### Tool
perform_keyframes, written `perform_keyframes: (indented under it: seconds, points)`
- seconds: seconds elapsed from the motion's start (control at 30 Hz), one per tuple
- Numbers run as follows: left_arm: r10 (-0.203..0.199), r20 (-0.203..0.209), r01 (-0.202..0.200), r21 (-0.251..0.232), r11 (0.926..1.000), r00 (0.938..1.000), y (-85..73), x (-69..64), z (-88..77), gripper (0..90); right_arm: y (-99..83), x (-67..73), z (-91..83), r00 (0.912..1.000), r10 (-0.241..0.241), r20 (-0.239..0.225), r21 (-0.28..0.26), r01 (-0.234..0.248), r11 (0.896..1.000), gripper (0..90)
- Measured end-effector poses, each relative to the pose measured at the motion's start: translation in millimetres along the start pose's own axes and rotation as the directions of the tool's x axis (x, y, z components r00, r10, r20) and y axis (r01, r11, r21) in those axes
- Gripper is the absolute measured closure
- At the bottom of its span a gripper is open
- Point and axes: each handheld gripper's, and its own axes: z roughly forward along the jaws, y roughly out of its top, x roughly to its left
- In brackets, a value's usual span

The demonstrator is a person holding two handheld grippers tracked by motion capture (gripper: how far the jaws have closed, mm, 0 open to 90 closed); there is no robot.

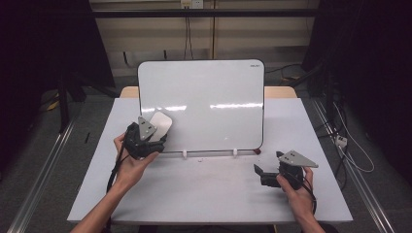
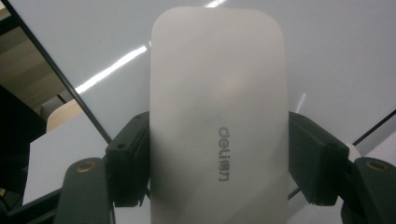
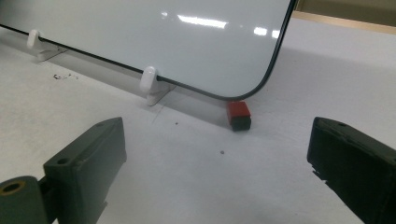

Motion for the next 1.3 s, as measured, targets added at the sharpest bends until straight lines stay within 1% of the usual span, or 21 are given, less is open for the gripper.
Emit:
perform_keyframes:
  seconds: [0.03,0.07,0.1,0.13,0.17,0.23,0.3,0.37,0.4,0.43,0.5,0.6,0.63,0.7,0.77,1.1,1.13,1.17,1.2,1.23,1.3]
  points:
    - [0.006,-0.008,-0.006,0.001,1.0000,0.9999,-0.2,-0.6,1.7,30.8,0.0,-0.1,0.0,1.0000,-0.001,0.000,0.000,0.001,1.000,4.6]
    - [0.001,-0.003,-0.001,0.008,1.0000,1.0000,-0.1,-1.2,2.9,30.8,0.0,-0.1,-0.1,1.0000,0.000,-0.001,0.001,0.000,1.000,4.6]
    - [0.012,-0.002,-0.012,0.011,0.9999,0.9999,0.1,-1.3,4.0,30.8,0.0,-0.1,-0.1,1.0000,-0.001,-0.001,0.000,0.001,1.000,4.6]
    - [0.013,-0.008,-0.013,0.006,0.9999,0.9999,-0.1,-2.8,5.6,30.8,-0.1,-0.1,-0.2,1.0000,-0.001,-0.001,0.000,0.001,1.000,4.6]
    - [0.019,-0.004,-0.019,0.012,0.9998,0.9998,0.5,-3.0,6.2,30.8,-0.1,-0.2,-0.2,1.0000,-0.001,0.000,0.000,0.001,1.000,4.6]
    - [0.022,-0.006,-0.022,0.009,0.9997,0.9997,1.7,-3.6,8.4,30.8,-0.1,-0.3,0.0,1.0000,0.001,0.000,0.000,-0.001,1.000,4.6]
    - [0.039,-0.022,-0.039,0.009,0.9992,0.9990,4.8,-3.8,9.3,30.8,-0.1,-0.1,0.1,1.0000,-0.001,-0.001,0.000,0.001,1.000,4.6]
    - [0.026,-0.021,-0.026,-0.003,0.9997,0.9994,7.3,-3.9,10.6,30.8,0.0,0.0,0.4,1.0000,0.000,-0.001,0.002,0.000,1.000,4.6]
    - [0.042,-0.018,-0.041,0.009,0.9991,0.9990,8.2,-3.7,10.6,30.8,0.0,0.1,0.4,1.0000,0.000,-0.001,0.001,0.000,1.000,4.6]
    - [0.027,-0.021,-0.027,-0.006,0.9996,0.9994,7.4,-5.7,12.5,30.8,0.0,0.0,0.2,1.0000,-0.001,-0.001,0.001,0.001,1.000,4.6]
    - [0.046,-0.014,-0.046,0.018,0.9988,0.9988,6.1,-7.5,14.6,30.8,-0.1,-0.2,-0.1,1.0000,-0.001,-0.001,0.000,0.001,1.000,4.6]
    - [0.061,-0.025,-0.060,0.032,0.9977,0.9978,4.4,-10.0,20.1,30.5,-0.2,-0.5,-0.3,1.0000,0.001,-0.001,0.001,-0.001,1.000,4.6]
    - [0.072,-0.041,-0.071,0.032,0.9970,0.9966,4.5,-10.8,20.6,30.4,-0.2,-0.4,-0.4,1.0000,-0.001,-0.001,0.000,0.001,1.000,4.6]
    - [0.067,-0.031,-0.065,0.036,0.9972,0.9973,4.9,-10.1,20.2,30.4,-0.3,-0.5,-0.7,1.0000,-0.001,-0.002,-0.001,0.001,1.000,4.6]
    - [0.067,-0.036,-0.066,0.032,0.9973,0.9971,4.4,-10.3,20.6,30.3,-0.5,-0.7,-0.5,1.0000,0.002,-0.004,0.000,-0.002,1.000,4.6]
    - [0.069,-0.030,-0.067,0.044,0.9968,0.9972,5.5,-10.6,20.1,29.8,-1.1,-1.6,3.5,0.9998,0.005,-0.018,0.006,-0.004,1.000,4.6]
    - [0.059,-0.033,-0.058,0.030,0.9979,0.9977,5.1,-11.1,20.7,29.8,-1.3,-1.8,3.9,0.9998,0.005,-0.020,0.007,-0.005,1.000,4.6]
    - [0.051,-0.026,-0.050,0.034,0.9981,0.9983,5.4,-10.5,20.0,29.8,-1.3,-2.2,4.1,0.9998,0.006,-0.021,0.008,-0.006,1.000,4.6]
    - [0.051,-0.031,-0.050,0.025,0.9984,0.9982,4.9,-10.6,20.9,29.7,-1.4,-2.6,4.4,0.9998,0.006,-0.021,0.008,-0.006,1.000,4.6]
    - [0.060,-0.031,-0.060,0.027,0.9978,0.9977,5.1,-10.1,21.1,29.5,-1.5,-2.9,4.6,0.9998,0.005,-0.019,0.008,-0.005,1.000,4.6]
    - [0.060,-0.022,-0.059,0.027,0.9979,0.9980,5.0,-10.0,21.6,28.2,-1.5,-2.9,4.4,0.9998,0.003,-0.018,0.009,-0.003,1.000,4.6]
